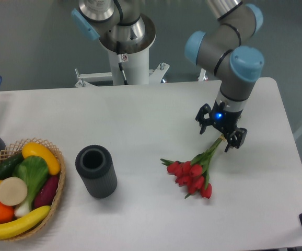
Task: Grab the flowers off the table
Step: 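Lower the gripper around the tulip stems and close it, then lift the grasped tulip bunch up off the table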
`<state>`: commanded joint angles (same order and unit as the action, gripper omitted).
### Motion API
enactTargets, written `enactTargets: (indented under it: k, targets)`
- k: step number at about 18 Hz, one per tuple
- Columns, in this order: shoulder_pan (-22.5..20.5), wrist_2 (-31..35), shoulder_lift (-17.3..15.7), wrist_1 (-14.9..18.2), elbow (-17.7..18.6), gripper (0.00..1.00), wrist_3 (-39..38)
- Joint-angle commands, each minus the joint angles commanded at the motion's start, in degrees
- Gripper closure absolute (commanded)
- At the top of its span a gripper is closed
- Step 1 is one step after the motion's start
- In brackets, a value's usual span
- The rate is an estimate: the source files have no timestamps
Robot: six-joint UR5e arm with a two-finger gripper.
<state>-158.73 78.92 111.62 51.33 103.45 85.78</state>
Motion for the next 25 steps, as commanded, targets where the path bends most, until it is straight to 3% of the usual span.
enactTargets:
  k: [17, 19, 25]
  targets:
    - [3.6, 5.54, 5.19, -5.63, 0.53, 0.01, -4.13]
    - [3.6, 5.54, 5.19, -5.63, 0.44, 0.19, -4.13]
    - [3.6, 5.54, 5.1, -5.54, 0.35, 0.46, -4.13]
